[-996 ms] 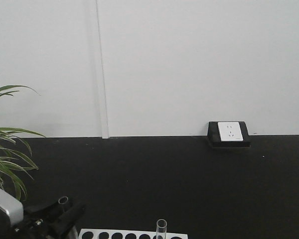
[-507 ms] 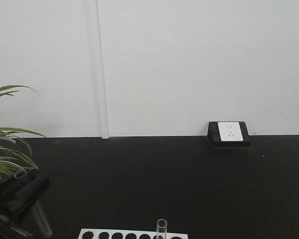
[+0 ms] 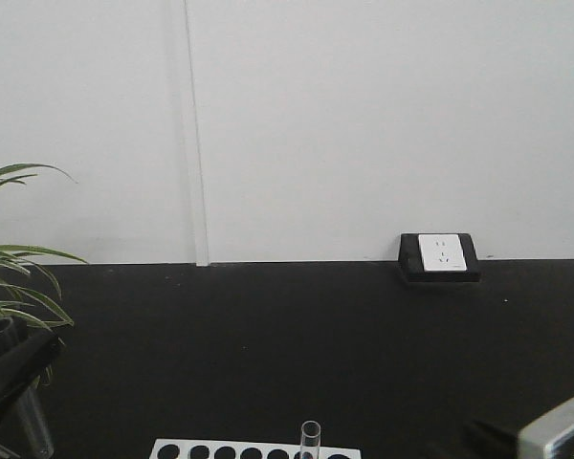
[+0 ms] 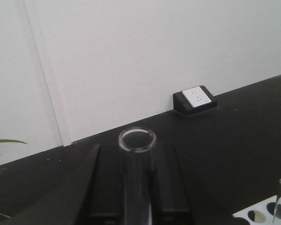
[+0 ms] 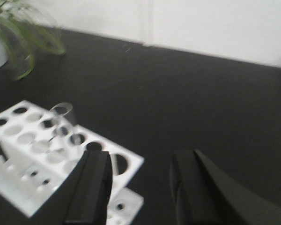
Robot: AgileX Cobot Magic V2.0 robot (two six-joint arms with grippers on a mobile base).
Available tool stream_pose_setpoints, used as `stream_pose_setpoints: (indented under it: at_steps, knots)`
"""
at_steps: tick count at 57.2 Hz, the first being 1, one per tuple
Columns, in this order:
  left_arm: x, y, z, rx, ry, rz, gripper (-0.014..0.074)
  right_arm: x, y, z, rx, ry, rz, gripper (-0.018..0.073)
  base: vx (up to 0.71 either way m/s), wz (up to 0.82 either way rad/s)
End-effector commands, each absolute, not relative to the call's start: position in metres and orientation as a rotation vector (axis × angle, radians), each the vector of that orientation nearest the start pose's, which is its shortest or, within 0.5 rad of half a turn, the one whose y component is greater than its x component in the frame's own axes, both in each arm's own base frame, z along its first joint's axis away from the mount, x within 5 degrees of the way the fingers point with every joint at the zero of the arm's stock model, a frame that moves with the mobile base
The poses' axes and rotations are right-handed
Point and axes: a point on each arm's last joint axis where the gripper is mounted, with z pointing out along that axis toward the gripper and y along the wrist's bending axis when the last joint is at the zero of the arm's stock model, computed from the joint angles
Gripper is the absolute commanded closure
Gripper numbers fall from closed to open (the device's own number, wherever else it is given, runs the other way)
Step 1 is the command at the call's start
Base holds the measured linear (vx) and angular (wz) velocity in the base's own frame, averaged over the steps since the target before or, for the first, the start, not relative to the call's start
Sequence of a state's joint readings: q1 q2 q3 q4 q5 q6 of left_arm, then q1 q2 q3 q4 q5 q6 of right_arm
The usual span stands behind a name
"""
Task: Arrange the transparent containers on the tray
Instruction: 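Move the right gripper over the rack toward another clear tube, then grasp a clear glass tube with the right gripper and lift it out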
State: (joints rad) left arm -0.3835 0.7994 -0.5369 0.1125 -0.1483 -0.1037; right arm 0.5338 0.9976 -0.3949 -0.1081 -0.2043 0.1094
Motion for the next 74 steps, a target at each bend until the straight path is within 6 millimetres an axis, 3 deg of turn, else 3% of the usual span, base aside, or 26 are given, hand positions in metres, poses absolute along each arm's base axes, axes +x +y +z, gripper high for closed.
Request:
stream_pose_setpoints:
  at_steps: [1, 18, 28, 52, 61, 74]
  knots:
    - [0.157, -0.067, 0.349, 0.304, 1.453, -0.335, 0.0402, 0.178, 0.121, 0.255, -0.545, 1.716, 0.450, 0.0139, 0.00, 0.00]
    - [0.157, -0.067, 0.349, 0.304, 1.453, -0.335, 0.0402, 0.193, 0.152, 0.225, -0.602, 1.689, 0.529, 0.0020, 0.00, 0.00]
    - [0.157, -0.067, 0.349, 0.304, 1.453, -0.335, 0.0402, 0.199, 0.161, 0.214, -0.578, 1.663, 0.579, 0.0010, 0.00, 0.00]
    - [0.158, -0.067, 0.349, 0.305, 1.455, -0.333, 0.0402, 0.237, 0.195, 0.222, -0.606, 1.608, 0.611, 0.0012, 0.00, 0.00]
    - [0.158, -0.067, 0.349, 0.305, 1.455, -0.333, 0.0402, 0.240, 0.196, 0.216, -0.617, 1.646, 0.599, 0.0052, 0.00, 0.00]
    - [0.158, -0.067, 0.349, 0.305, 1.455, -0.333, 0.0402, 0.239, 0.196, 0.214, -0.641, 1.658, 0.592, 0.0201, 0.00, 0.00]
